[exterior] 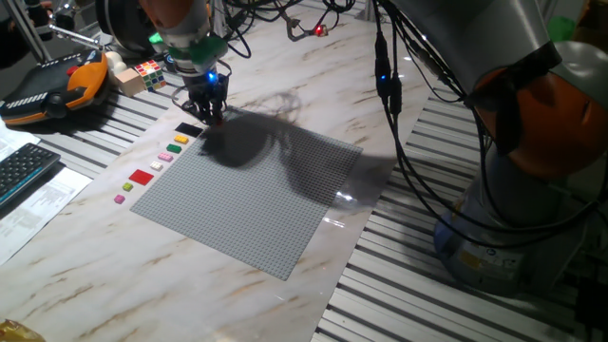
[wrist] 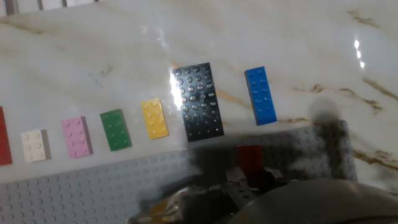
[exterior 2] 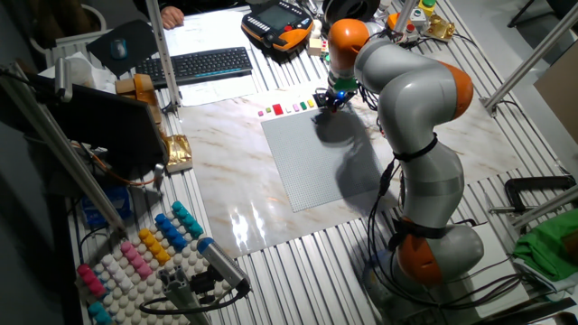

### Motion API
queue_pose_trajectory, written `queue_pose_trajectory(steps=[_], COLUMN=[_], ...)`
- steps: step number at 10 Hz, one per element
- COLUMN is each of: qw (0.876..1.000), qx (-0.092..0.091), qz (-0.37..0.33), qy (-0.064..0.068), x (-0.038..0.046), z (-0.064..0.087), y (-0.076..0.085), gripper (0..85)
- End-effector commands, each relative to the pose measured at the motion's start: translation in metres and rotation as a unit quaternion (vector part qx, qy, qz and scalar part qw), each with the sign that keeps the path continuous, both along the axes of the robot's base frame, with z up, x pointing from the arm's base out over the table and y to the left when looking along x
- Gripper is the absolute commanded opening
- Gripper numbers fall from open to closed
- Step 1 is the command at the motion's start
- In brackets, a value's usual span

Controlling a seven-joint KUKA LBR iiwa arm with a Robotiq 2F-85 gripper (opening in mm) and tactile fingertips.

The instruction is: Build with small Lego blocks

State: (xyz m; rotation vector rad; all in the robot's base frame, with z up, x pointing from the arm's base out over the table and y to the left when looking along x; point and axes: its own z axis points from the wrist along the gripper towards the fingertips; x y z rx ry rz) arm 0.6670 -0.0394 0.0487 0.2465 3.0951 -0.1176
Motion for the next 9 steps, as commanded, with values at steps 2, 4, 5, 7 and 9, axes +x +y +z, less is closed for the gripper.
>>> queue_pose_trajectory(steps=[2,4,5,7,9], qw=[1.000,1.000,1.000,1.000,1.000], qx=[-0.003,-0.004,-0.006,-0.006,-0.005], qz=[0.002,0.012,0.019,0.021,0.021], qy=[-0.001,0.003,0.008,0.010,0.006], x=[-0.0026,-0.0024,-0.0023,-0.0038,-0.0036], z=[-0.007,-0.012,-0.012,-0.015,-0.020], y=[0.004,0.004,0.004,0.004,0.004], gripper=[14.0,14.0,14.0,14.0,14.7])
